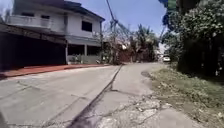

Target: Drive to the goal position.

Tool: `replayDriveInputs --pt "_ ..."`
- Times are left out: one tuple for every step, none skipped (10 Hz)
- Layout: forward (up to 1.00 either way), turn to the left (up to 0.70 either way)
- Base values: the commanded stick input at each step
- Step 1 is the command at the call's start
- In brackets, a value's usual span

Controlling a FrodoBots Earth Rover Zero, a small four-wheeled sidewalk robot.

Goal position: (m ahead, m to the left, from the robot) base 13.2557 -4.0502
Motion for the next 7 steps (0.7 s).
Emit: replayDriveInputs --pt "1.00 -0.02" --pt "1.00 -0.10" --pt "1.00 -0.20" --pt "1.00 -0.22" --pt "1.00 -0.28" --pt "0.98 -0.29" --pt "0.91 -0.27"
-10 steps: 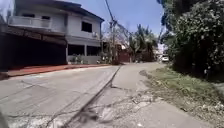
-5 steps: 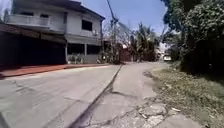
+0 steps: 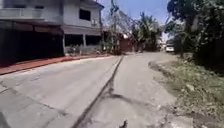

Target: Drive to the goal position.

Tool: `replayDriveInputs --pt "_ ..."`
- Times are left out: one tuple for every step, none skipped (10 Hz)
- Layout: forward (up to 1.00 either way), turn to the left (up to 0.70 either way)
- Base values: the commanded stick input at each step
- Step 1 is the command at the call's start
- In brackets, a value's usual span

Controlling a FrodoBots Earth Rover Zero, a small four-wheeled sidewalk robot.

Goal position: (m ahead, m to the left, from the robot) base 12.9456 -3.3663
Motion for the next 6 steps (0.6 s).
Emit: replayDriveInputs --pt "0.84 -0.24" --pt "0.85 -0.23" --pt "0.85 -0.20" --pt "0.96 -0.16" --pt "0.98 -0.24" --pt "0.98 -0.30"
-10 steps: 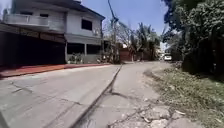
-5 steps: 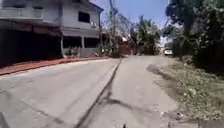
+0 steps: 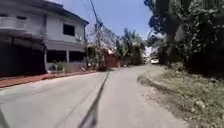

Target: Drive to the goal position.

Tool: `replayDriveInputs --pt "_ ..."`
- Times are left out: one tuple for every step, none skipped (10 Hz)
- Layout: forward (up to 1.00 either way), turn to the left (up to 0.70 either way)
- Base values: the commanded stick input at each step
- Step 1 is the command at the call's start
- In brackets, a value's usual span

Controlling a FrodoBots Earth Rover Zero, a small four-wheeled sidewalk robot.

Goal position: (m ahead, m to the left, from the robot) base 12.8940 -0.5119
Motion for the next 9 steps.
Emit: replayDriveInputs --pt "0.98 -0.30" --pt "0.98 -0.31" --pt "0.98 -0.11" --pt "0.99 0.00" --pt "1.00 0.00" --pt "1.00 0.00" --pt "1.00 0.00" --pt "1.00 0.15" --pt "1.00 0.12"
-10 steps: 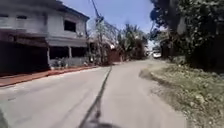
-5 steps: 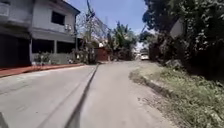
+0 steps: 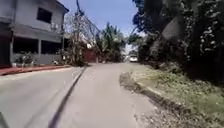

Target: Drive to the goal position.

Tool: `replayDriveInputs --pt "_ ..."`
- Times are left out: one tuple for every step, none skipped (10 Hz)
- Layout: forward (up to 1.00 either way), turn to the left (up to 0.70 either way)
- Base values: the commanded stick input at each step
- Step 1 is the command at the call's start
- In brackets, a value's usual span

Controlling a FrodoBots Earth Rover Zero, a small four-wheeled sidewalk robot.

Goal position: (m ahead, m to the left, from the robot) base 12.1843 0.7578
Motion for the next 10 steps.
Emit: replayDriveInputs --pt "1.00 0.05" --pt "0.96 0.05" --pt "0.92 0.14" --pt "0.88 0.17" --pt "0.86 0.16" --pt "0.86 0.12" --pt "0.86 0.12" --pt "0.87 0.12" --pt "0.92 0.05" --pt "1.00 0.00"
